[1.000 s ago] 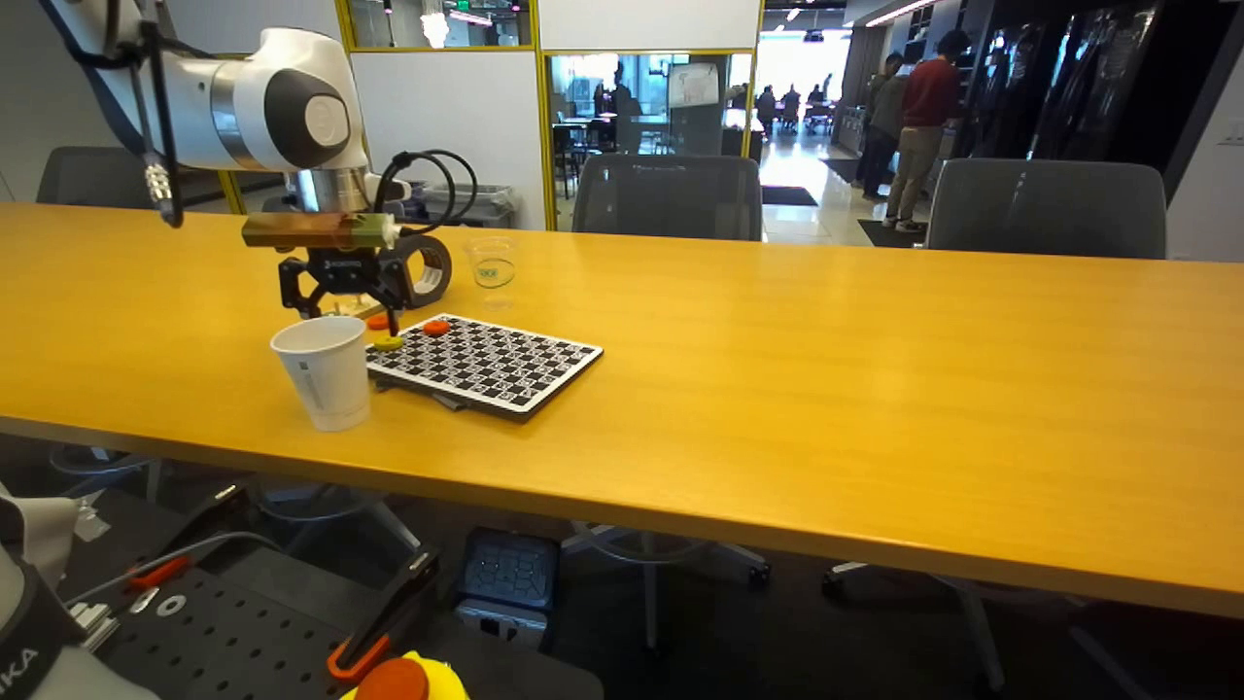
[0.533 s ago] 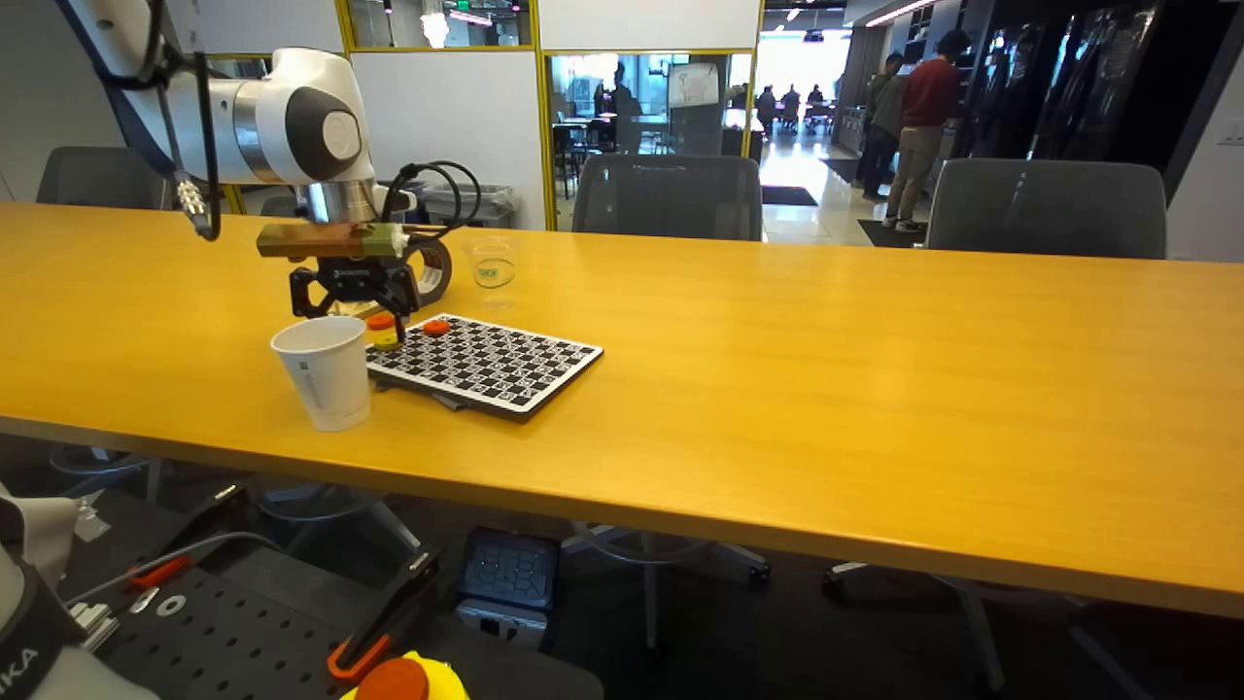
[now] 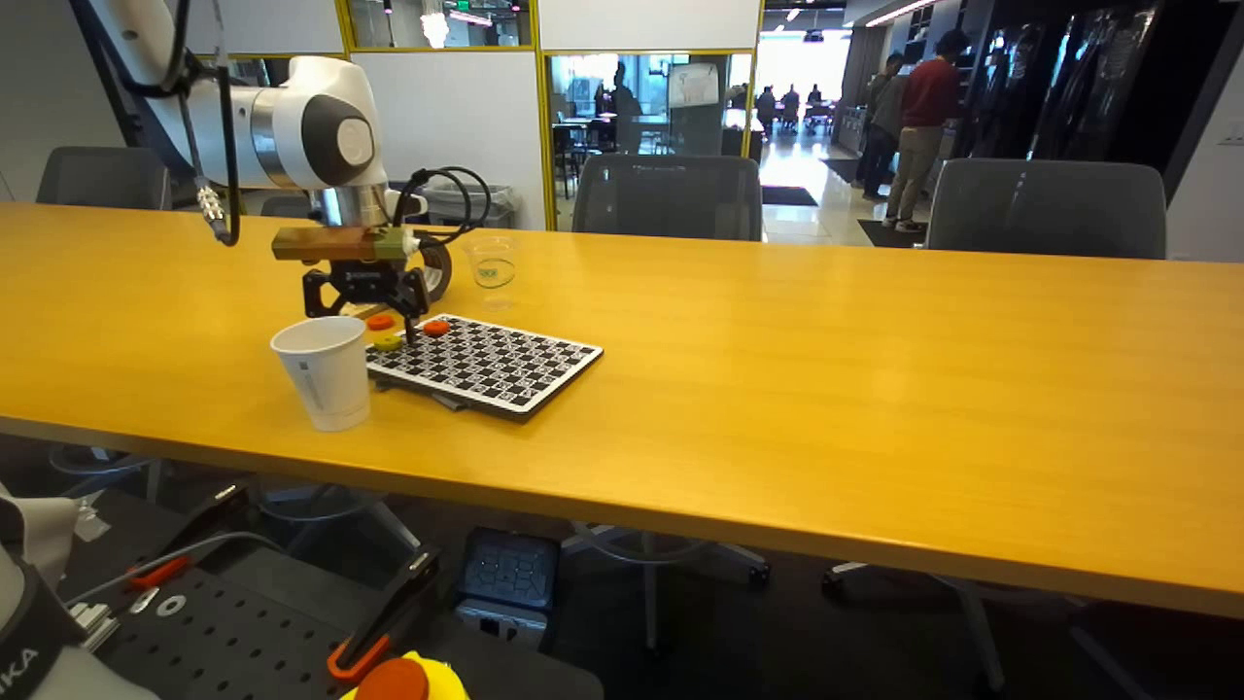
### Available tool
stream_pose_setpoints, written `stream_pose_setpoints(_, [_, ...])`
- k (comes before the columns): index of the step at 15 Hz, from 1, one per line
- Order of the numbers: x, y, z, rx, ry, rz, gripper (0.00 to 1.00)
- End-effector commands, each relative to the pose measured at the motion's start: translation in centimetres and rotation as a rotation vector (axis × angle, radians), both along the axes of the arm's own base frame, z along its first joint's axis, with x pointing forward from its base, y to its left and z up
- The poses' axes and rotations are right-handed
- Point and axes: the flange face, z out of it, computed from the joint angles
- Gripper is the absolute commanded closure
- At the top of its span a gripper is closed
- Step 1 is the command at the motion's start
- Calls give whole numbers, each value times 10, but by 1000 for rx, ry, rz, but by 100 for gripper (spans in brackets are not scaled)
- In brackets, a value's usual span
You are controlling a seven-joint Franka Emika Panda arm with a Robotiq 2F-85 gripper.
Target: Put the yellow object in the white cup and the orange object in the glass cup
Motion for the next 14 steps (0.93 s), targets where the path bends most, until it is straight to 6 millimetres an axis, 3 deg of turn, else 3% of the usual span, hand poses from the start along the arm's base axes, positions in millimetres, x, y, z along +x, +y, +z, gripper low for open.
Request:
stream_pose_setpoints(1, [12, -2, 2, -2, -24, 1, 25])
stream_pose_setpoints(3, [14, -4, 2, -2, -24, -3, 32])
stream_pose_setpoints(9, [21, -8, 3, 2, -25, -13, 80])
stream_pose_setpoints(14, [14, -8, 14, 9, 7, -34, 83])
